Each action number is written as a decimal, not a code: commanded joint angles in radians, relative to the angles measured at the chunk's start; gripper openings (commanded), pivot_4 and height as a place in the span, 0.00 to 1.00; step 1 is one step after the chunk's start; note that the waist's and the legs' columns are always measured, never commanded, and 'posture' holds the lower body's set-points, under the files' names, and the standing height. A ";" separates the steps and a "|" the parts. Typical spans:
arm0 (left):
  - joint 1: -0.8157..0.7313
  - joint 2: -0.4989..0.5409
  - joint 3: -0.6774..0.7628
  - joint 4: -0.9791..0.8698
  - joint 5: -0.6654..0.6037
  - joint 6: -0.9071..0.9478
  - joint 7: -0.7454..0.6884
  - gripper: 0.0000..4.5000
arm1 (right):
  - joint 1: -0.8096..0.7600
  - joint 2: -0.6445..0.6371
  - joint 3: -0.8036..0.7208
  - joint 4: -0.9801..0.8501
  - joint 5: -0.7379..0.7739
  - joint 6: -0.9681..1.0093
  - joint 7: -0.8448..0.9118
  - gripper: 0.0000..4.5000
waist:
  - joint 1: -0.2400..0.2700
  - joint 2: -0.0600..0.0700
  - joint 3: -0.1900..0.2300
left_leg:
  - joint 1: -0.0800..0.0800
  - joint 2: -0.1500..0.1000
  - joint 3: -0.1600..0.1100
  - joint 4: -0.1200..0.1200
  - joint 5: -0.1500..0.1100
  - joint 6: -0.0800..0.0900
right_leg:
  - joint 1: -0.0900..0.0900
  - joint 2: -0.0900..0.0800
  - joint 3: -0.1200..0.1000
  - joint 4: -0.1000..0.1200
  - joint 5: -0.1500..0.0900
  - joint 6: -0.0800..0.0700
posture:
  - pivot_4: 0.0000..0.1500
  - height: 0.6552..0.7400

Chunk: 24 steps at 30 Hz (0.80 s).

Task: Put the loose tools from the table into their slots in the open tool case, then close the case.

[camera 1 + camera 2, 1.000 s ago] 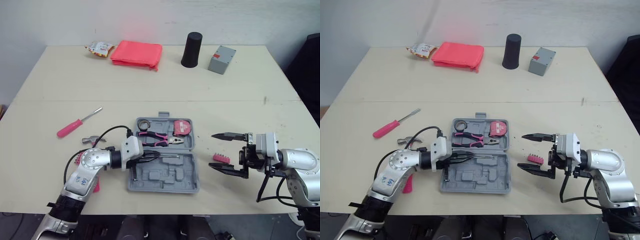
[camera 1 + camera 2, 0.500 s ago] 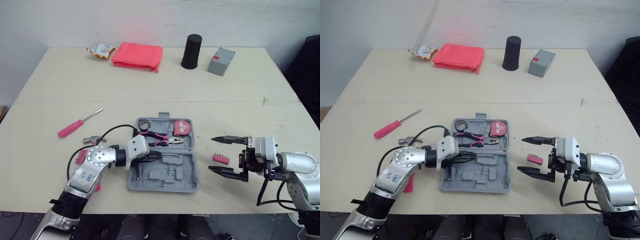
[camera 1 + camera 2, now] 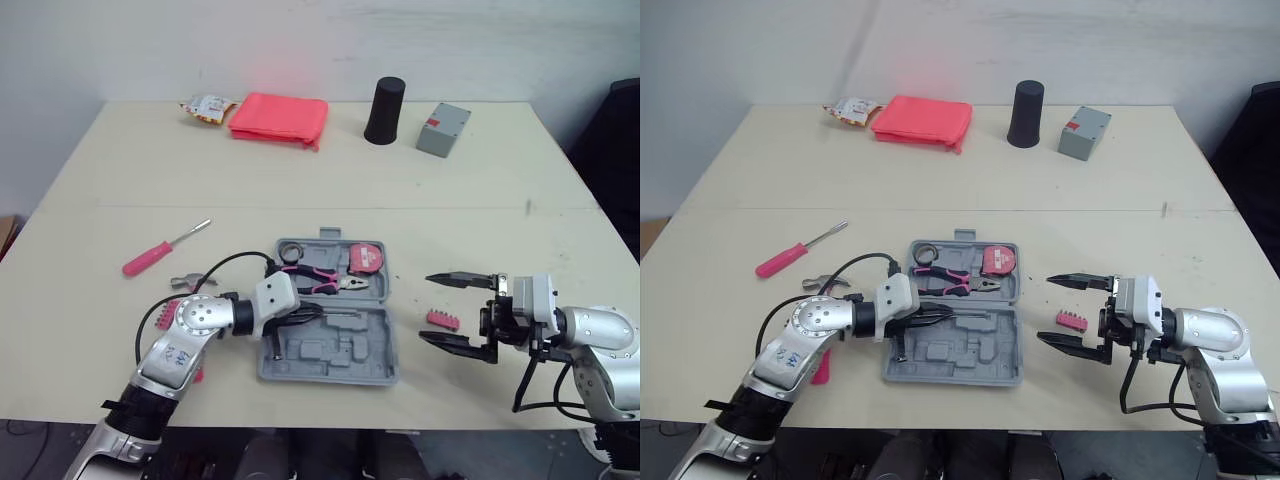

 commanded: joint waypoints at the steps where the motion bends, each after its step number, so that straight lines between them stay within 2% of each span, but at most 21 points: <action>1: 0.029 0.051 0.178 -0.109 -0.143 -0.035 -0.038 0.02 | -0.001 -0.037 -0.093 0.060 0.013 -0.051 0.030 1.00 | -0.002 -0.001 0.001 | 0.000 0.000 0.000 0.000 0.000 0.000 | 0.000 0.000 0.000 -0.001 0.000 0.000 | 1.00 1.00; 2: 0.054 0.078 0.237 -0.143 -0.197 0.004 -0.048 0.02 | -0.001 -0.045 -0.111 0.085 0.009 -0.065 0.034 1.00 | -0.004 -0.001 0.001 | 0.000 0.000 0.000 0.000 0.000 0.000 | 0.000 0.000 0.000 -0.001 0.000 0.000 | 1.00 1.00; 6: 0.182 0.164 0.395 -0.215 -0.282 0.055 -0.064 0.25 | -0.003 -0.066 -0.151 0.167 -0.015 -0.123 0.052 1.00 | -0.023 -0.001 0.002 | 0.000 0.001 0.000 -0.001 0.000 0.000 | 0.001 0.002 -0.001 -0.004 0.000 0.000 | 1.00 1.00; 7: 0.204 0.174 0.418 -0.225 -0.297 0.067 -0.061 0.37 | -0.006 -0.066 -0.159 0.181 -0.018 -0.134 0.052 1.00 | -0.024 -0.001 0.002 | 0.000 0.001 0.000 -0.001 0.000 0.000 | 0.002 0.002 -0.001 -0.005 0.000 0.000 | 1.00 1.00; 10: 0.435 0.191 0.809 -0.082 -0.288 0.033 -0.022 0.63 | -0.024 -0.103 -0.229 0.412 -0.068 -0.260 0.057 1.00 | -0.031 -0.002 0.003 | 0.000 0.001 0.000 -0.001 0.000 0.001 | 0.002 0.002 -0.001 -0.005 0.000 0.000 | 1.00 1.00; 11: 0.478 0.193 0.887 -0.044 -0.283 0.019 -0.011 0.74 | -0.028 -0.111 -0.241 0.468 -0.078 -0.292 0.058 1.00 | -0.039 -0.002 0.003 | 0.000 0.001 0.001 -0.001 -0.001 0.001 | 0.001 0.002 -0.001 -0.004 0.000 0.000 | 1.00 1.00; 14: 0.603 0.212 1.087 0.086 -0.289 -0.008 -0.007 0.96 | -0.049 -0.151 -0.271 0.667 -0.109 -0.387 0.066 1.00 | -0.050 -0.005 0.008 | 0.000 0.002 0.001 -0.002 -0.001 0.000 | 0.001 0.003 -0.002 -0.005 -0.001 -0.001 | 1.00 1.00; 19: 0.689 0.282 1.276 0.397 -0.267 -0.091 0.013 0.96 | -0.099 -0.205 -0.281 0.918 -0.146 -0.493 0.083 1.00 | -0.050 -0.005 0.009 | 0.001 0.001 0.000 -0.002 -0.009 -0.001 | -0.001 -0.001 -0.002 -0.006 -0.001 -0.002 | 1.00 1.00; 24: 0.702 0.315 1.291 0.510 -0.249 -0.160 0.033 0.96 | -0.137 -0.224 -0.267 1.037 -0.166 -0.561 0.096 1.00 | -0.053 -0.004 0.010 | 0.001 0.001 0.001 -0.008 -0.010 -0.001 | -0.008 -0.003 -0.001 -0.007 -0.002 -0.003 | 1.00 1.00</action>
